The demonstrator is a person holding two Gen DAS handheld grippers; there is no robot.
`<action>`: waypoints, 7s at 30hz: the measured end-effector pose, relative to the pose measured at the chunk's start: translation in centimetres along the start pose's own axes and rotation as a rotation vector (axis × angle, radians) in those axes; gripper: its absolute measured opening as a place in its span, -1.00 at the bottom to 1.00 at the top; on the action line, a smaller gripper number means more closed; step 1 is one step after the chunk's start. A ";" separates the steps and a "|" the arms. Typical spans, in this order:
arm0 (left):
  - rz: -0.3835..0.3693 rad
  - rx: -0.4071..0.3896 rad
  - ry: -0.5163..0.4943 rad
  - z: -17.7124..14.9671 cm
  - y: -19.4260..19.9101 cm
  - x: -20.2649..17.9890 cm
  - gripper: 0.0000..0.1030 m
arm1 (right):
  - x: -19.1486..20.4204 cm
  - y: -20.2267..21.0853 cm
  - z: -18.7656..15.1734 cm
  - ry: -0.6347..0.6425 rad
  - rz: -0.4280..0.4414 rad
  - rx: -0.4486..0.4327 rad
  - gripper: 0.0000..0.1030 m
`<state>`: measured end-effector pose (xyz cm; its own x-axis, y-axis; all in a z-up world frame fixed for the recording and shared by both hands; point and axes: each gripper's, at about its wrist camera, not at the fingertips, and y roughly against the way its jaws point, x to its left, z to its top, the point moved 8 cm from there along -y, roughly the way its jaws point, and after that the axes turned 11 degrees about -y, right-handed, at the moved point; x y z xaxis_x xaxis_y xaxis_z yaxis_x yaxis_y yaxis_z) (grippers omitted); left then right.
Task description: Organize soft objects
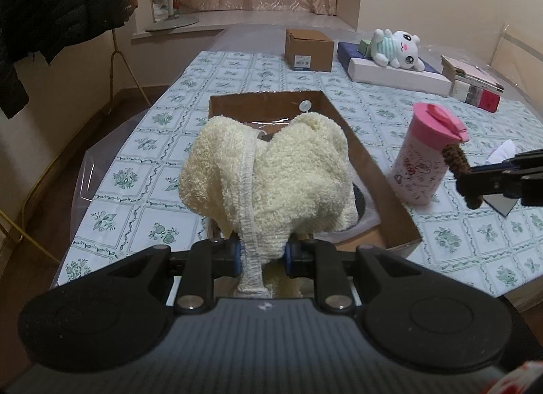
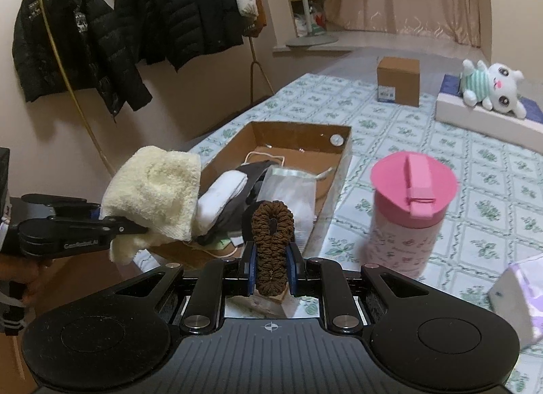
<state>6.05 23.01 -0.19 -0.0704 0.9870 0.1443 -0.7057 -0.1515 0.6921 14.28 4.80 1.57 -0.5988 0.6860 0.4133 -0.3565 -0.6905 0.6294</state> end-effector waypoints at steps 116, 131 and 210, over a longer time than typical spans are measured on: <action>0.084 -0.104 0.103 -1.4 5.4 -7.2 0.51 | -2.4 4.6 -6.6 -0.102 -0.133 -0.047 0.39; 0.020 -0.065 0.109 -1.4 5.4 -9.5 0.51 | -2.9 6.5 -7.0 -0.125 -0.186 -0.058 0.39; 0.044 -0.021 0.069 -2.1 4.6 -10.5 0.61 | -3.3 6.4 -6.9 -0.106 -0.221 -0.067 0.39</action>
<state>2.07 12.02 0.01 -0.1495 0.9809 0.1246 -0.7152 -0.1943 0.6714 9.00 -3.46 -0.26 -0.4238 0.8396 0.3397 -0.5190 -0.5325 0.6687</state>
